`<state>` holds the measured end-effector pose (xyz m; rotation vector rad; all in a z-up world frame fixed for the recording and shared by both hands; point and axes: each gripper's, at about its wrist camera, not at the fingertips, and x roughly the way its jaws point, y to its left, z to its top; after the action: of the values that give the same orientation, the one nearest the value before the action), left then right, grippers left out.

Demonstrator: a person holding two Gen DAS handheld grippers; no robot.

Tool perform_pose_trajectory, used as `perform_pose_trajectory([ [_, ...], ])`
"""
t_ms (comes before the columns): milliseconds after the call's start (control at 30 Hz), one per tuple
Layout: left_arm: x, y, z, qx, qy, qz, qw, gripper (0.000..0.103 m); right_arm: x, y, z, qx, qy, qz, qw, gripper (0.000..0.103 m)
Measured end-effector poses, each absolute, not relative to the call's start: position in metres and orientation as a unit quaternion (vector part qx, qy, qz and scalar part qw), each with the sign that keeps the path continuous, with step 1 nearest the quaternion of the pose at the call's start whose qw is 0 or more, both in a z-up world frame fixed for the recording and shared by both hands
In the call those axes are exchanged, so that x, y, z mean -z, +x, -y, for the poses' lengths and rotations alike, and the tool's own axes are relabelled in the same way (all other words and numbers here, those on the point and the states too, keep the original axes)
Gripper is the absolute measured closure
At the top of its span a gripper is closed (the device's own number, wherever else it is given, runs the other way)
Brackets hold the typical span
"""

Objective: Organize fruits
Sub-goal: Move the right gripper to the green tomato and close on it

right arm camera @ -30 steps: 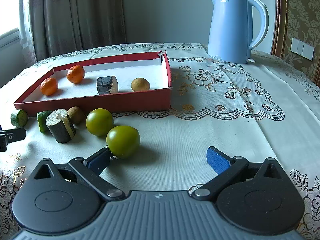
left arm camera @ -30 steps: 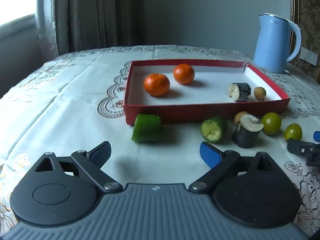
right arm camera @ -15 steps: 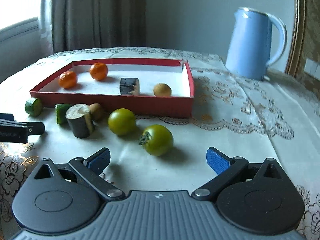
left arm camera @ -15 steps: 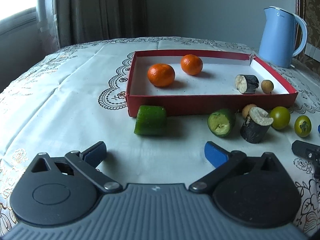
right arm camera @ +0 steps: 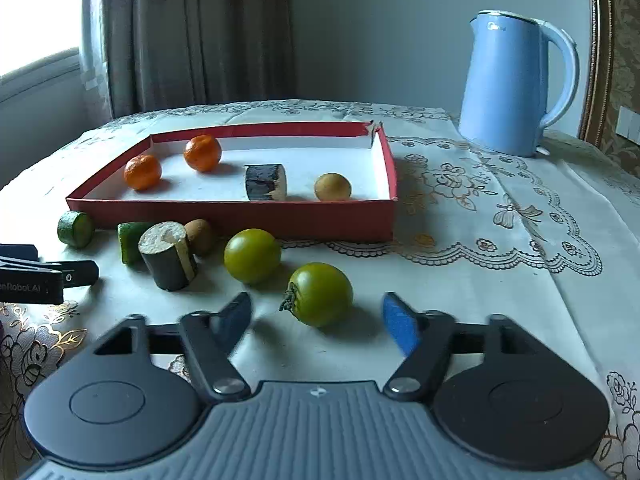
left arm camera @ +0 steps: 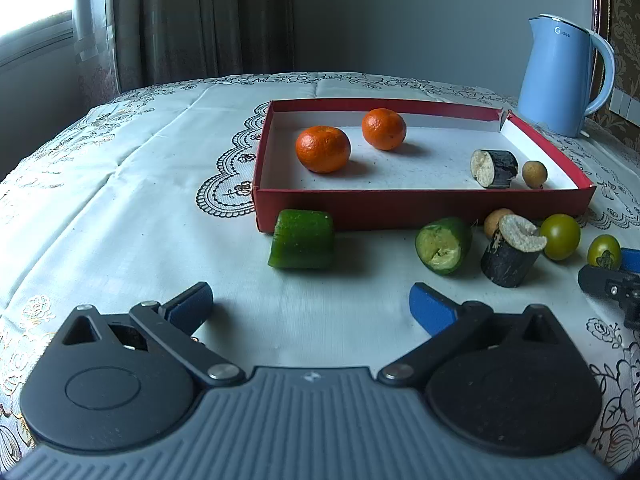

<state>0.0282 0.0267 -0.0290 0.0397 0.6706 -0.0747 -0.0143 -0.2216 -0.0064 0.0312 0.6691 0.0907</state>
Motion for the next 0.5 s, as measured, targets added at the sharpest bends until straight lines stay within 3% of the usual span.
perform_pose_trajectory([
  [333,0.0288,0.0283,-0.0267,0.037,0.019,-0.329,0.943,0.000,0.0065,-0.0128,0.2194,-0.052,0.009,-0.326,0.944,0.065],
  [500,0.0287,0.0284,-0.0267,0.037,0.019,-0.329,0.943,0.000,0.0064,-0.0132,0.2189,-0.050,0.007,-0.325,0.944,0.067],
])
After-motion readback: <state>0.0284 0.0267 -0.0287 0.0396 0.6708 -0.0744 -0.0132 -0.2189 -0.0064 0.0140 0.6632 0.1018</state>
